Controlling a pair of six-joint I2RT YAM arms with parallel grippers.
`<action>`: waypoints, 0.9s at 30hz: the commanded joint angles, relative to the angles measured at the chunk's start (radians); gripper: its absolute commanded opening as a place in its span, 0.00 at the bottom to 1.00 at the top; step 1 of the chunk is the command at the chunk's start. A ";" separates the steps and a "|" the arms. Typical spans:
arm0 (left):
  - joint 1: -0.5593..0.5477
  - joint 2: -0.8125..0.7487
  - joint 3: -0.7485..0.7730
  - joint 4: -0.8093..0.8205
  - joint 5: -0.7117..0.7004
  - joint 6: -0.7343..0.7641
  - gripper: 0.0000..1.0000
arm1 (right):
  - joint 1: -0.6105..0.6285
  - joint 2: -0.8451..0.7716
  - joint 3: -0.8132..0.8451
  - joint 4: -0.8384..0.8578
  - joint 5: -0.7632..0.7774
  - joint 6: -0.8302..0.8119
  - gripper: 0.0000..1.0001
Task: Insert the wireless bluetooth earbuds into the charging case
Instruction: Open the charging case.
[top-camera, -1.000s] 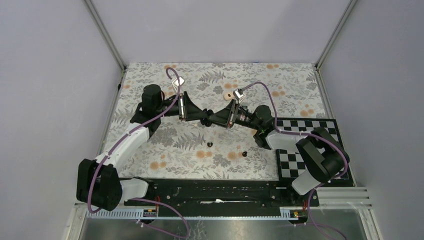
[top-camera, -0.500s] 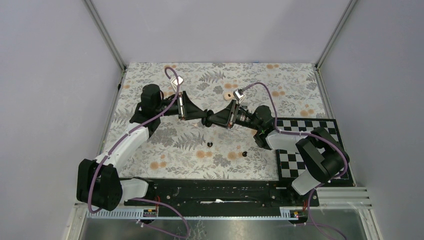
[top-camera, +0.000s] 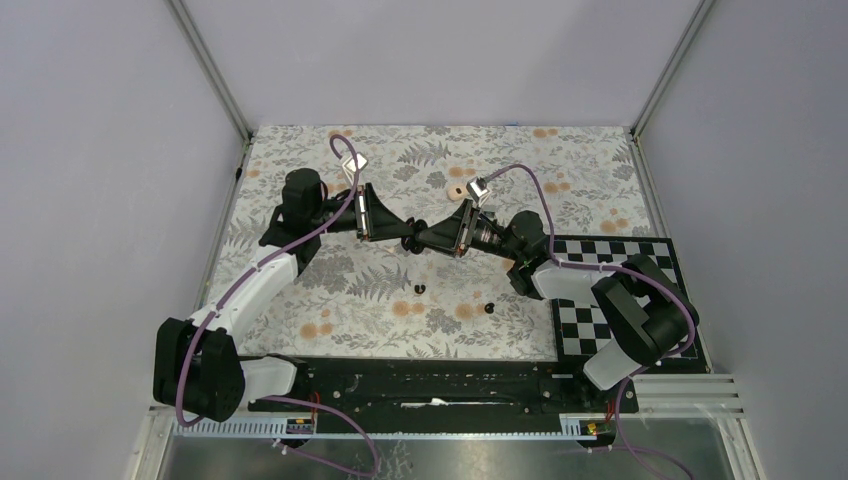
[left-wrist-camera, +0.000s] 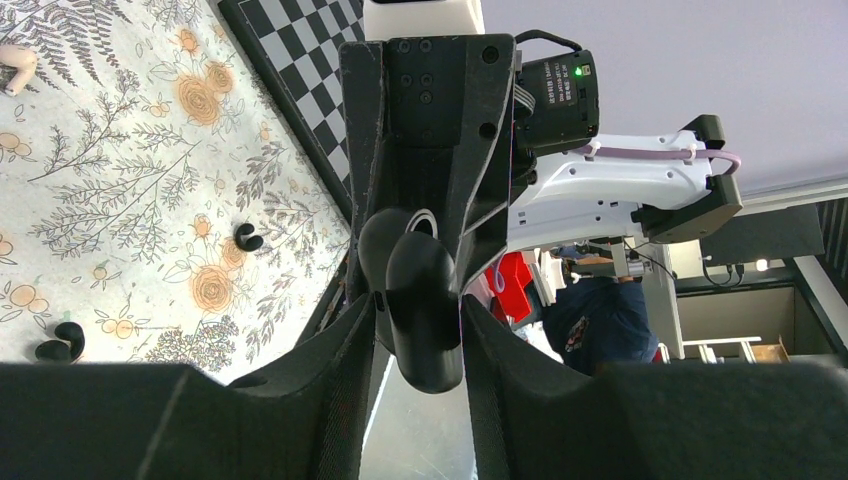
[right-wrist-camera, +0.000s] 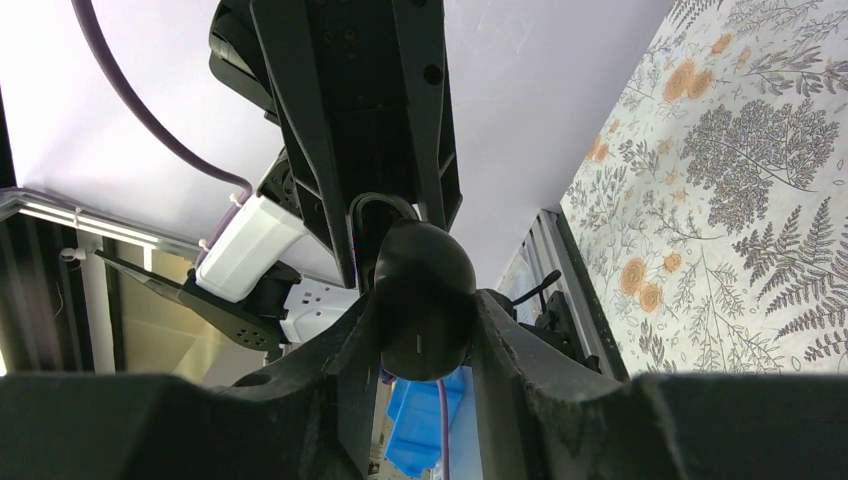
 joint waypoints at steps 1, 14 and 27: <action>0.005 -0.004 -0.001 0.036 0.013 0.019 0.40 | -0.004 -0.010 0.010 0.066 -0.013 0.000 0.00; 0.006 0.003 -0.047 0.168 0.040 -0.074 0.36 | -0.004 0.000 0.008 0.083 -0.013 0.014 0.00; 0.005 -0.005 -0.072 0.234 0.036 -0.126 0.14 | -0.004 0.014 0.008 0.117 -0.018 0.035 0.00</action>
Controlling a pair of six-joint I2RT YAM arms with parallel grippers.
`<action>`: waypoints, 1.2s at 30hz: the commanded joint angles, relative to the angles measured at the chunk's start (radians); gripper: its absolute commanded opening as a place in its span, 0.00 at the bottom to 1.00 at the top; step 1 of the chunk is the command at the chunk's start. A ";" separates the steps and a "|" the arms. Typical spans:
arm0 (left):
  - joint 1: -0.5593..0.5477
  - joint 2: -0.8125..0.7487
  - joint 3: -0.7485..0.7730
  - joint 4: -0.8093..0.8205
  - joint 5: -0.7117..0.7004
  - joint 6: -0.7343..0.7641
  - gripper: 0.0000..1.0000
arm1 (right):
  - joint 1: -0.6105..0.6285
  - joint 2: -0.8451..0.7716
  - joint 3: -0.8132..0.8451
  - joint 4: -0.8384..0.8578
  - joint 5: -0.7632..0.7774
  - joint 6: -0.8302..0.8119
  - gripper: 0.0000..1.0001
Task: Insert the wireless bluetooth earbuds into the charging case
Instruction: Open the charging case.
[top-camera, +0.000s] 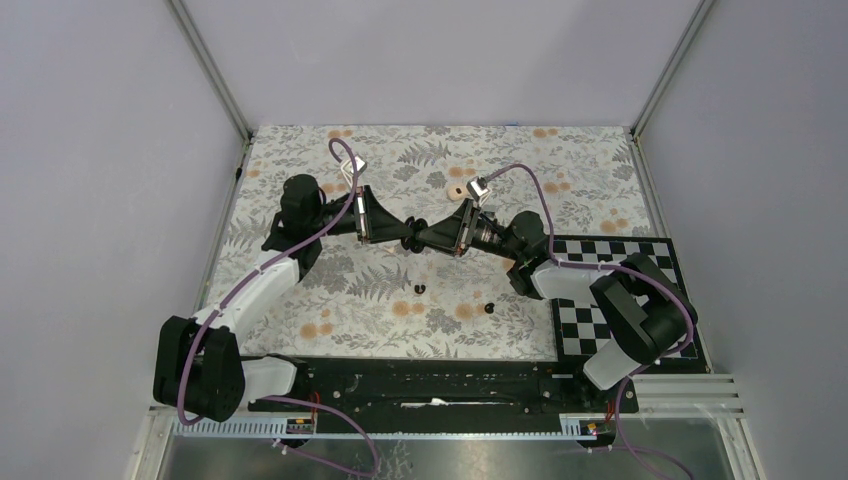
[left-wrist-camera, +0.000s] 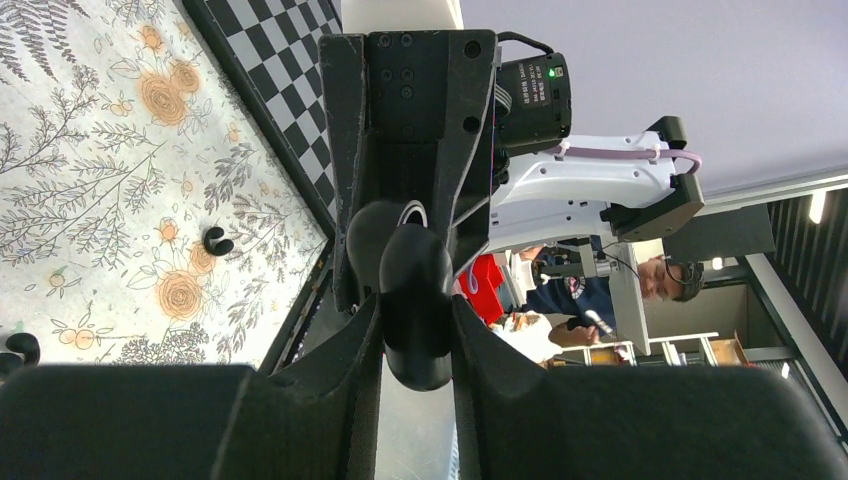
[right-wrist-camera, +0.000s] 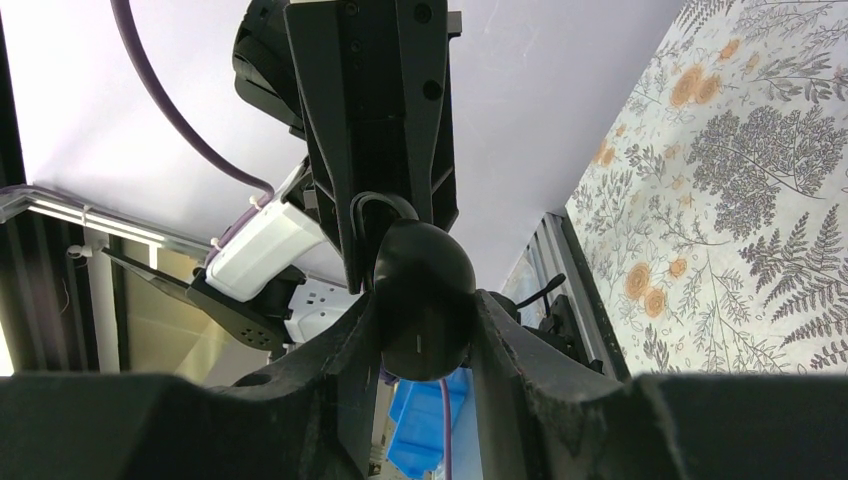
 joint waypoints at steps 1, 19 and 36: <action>0.006 -0.006 -0.006 0.058 0.005 0.012 0.10 | -0.003 0.008 0.009 0.091 -0.018 0.020 0.00; 0.007 0.014 -0.006 0.113 0.061 -0.027 0.38 | -0.005 0.128 0.014 0.363 -0.052 0.189 0.00; 0.007 0.014 0.021 -0.033 0.018 0.075 0.50 | -0.005 0.151 0.028 0.388 -0.065 0.208 0.00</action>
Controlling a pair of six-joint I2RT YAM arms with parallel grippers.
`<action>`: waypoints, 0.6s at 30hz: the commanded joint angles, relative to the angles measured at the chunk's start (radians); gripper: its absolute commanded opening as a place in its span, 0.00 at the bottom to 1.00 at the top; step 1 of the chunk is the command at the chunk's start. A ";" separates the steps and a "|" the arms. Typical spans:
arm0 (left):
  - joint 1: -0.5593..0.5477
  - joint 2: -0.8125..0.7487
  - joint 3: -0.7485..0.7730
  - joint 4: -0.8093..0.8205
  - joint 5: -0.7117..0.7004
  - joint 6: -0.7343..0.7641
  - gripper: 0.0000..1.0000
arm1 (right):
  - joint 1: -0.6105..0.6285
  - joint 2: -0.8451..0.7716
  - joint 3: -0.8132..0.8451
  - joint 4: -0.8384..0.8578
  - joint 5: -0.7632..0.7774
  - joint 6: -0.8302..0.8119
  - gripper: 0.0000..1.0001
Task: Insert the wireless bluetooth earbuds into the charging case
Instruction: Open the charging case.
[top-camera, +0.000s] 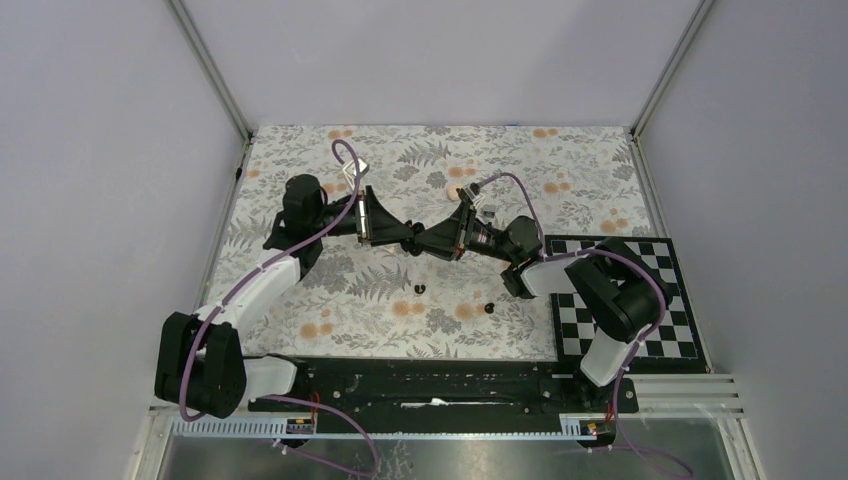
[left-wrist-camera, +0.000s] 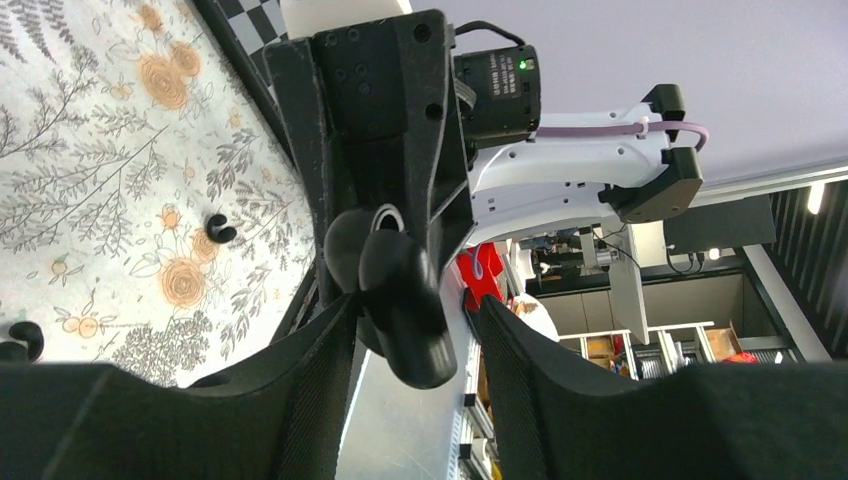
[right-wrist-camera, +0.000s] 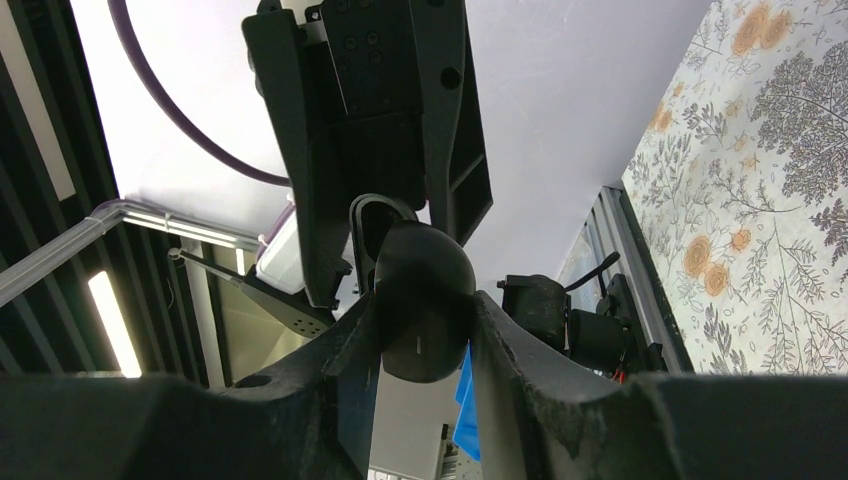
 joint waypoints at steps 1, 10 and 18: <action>0.001 -0.003 0.026 -0.042 -0.010 0.074 0.49 | -0.002 0.000 0.030 0.162 -0.020 0.000 0.00; 0.003 -0.010 0.026 -0.064 -0.038 0.088 0.41 | -0.001 0.001 0.030 0.161 -0.021 0.002 0.00; 0.013 -0.014 0.023 -0.041 -0.024 0.067 0.43 | -0.002 0.001 0.026 0.159 -0.016 0.000 0.00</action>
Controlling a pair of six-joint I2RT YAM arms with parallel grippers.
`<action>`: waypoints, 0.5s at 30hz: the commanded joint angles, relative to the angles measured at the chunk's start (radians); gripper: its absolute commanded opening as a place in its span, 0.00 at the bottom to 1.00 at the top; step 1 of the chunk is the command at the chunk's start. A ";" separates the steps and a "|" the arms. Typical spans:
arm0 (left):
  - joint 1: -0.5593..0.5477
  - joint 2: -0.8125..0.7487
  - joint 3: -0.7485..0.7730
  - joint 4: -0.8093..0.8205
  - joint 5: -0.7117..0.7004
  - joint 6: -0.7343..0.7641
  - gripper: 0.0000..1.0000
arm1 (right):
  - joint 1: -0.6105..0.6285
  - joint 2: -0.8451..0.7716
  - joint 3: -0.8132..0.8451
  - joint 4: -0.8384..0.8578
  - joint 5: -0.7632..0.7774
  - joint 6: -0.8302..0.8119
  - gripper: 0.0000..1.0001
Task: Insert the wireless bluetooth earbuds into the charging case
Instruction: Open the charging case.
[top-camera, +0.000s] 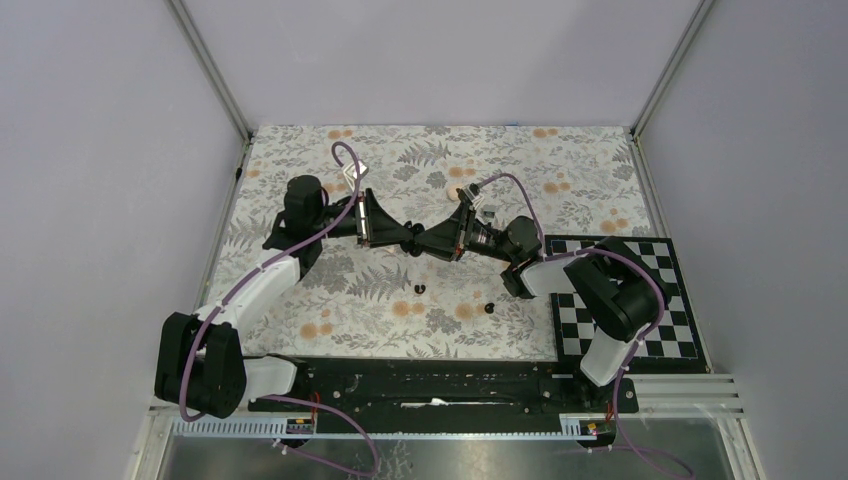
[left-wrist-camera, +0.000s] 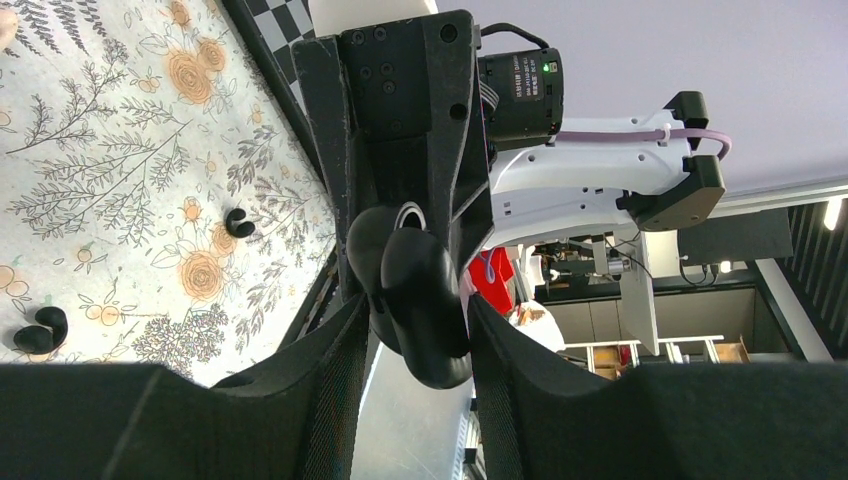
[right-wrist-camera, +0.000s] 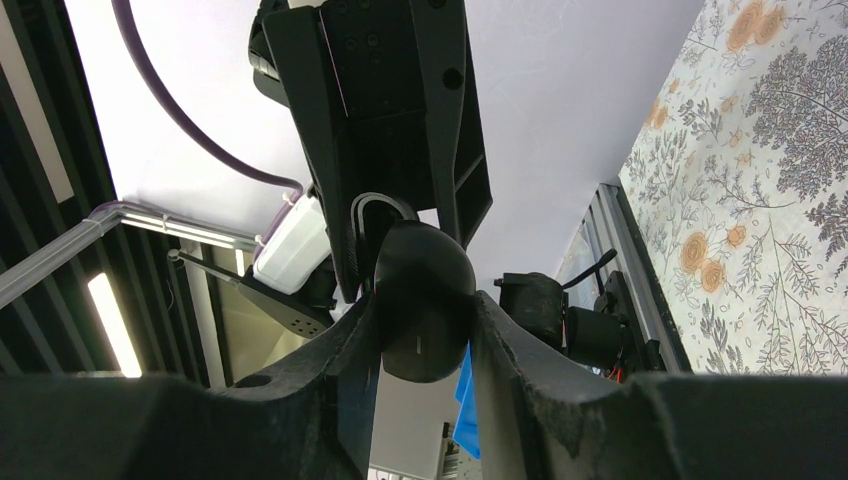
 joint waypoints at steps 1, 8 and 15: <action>0.012 -0.014 0.021 0.039 0.005 0.006 0.43 | -0.002 -0.007 0.026 0.162 -0.011 -0.002 0.00; 0.030 -0.024 0.030 0.038 0.000 -0.002 0.45 | -0.001 -0.003 0.022 0.162 -0.009 -0.002 0.00; 0.030 -0.023 0.005 0.098 0.011 -0.047 0.44 | -0.002 -0.005 0.028 0.161 -0.013 -0.001 0.00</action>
